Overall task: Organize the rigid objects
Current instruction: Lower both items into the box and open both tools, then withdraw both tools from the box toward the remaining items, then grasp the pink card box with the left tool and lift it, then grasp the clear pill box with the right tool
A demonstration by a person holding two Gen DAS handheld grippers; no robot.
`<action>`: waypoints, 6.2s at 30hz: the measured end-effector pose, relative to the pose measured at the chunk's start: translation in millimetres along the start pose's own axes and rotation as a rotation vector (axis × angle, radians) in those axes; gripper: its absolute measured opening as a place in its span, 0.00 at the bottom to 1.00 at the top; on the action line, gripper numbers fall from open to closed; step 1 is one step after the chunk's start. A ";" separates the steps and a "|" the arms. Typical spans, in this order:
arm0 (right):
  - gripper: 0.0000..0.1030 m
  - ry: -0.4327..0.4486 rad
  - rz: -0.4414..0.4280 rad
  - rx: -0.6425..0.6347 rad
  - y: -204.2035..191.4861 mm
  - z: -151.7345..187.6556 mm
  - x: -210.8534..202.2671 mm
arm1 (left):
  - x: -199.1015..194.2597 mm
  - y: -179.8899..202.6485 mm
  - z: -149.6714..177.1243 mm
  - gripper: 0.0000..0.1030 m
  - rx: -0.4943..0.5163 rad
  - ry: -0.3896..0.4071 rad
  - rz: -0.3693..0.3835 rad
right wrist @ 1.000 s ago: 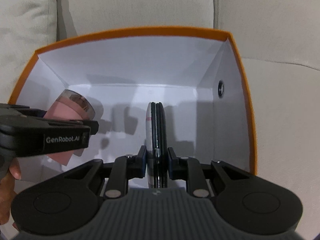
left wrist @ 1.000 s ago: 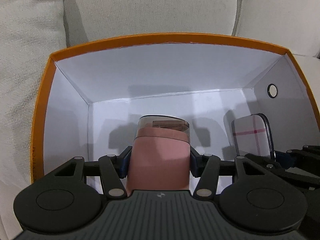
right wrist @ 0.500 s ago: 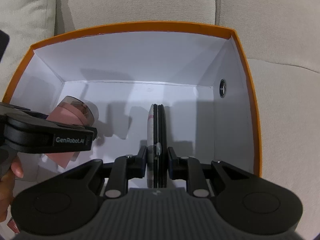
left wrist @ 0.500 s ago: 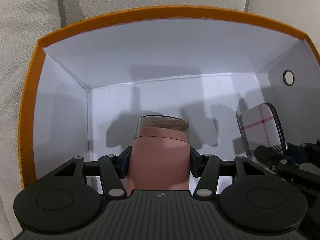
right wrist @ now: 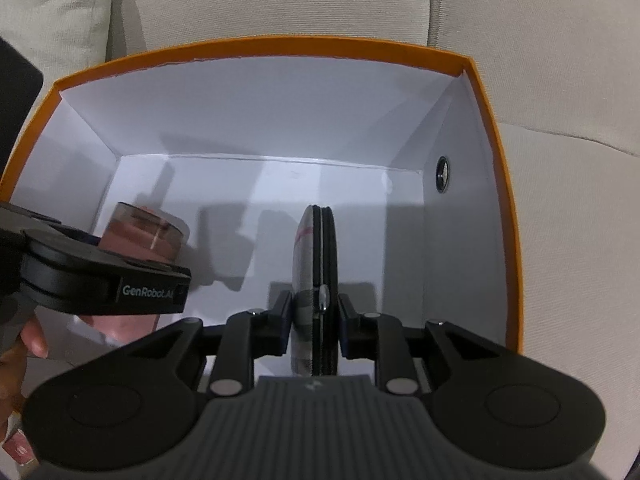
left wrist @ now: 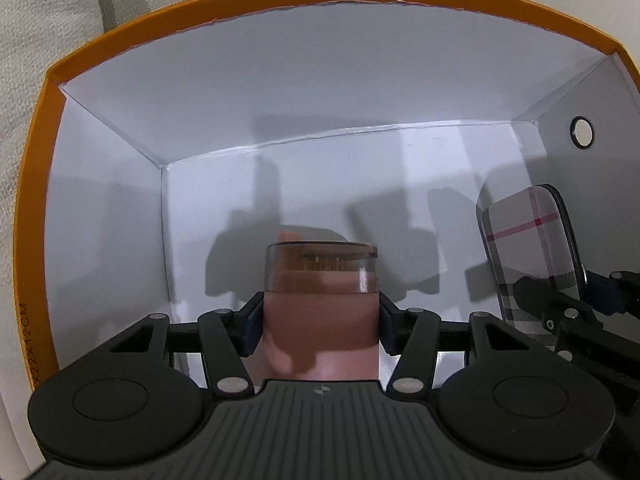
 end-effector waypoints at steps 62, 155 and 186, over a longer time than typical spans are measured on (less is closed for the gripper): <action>0.51 0.206 0.057 -0.223 -15.9 83.3 -173.9 | -196.4 -0.4 157.6 0.86 -0.057 0.571 0.074; 0.68 0.006 -0.156 0.205 18.7 145.6 -73.0 | -90.8 -70.8 227.0 0.76 -0.128 0.653 0.086; 0.67 0.044 -0.193 0.246 47.9 150.6 -69.2 | -62.8 -94.5 212.0 0.55 -0.263 0.572 0.074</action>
Point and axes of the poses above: each gripper's, at about its wrist camera, not at the fingertips, and x roughly the way its jaws point, y to its right, z to its underside, the point moved 4 cm from there along x, roughly the way its jaws point, and after that the axes turned 1 degree about x, right-handed, at the moved point
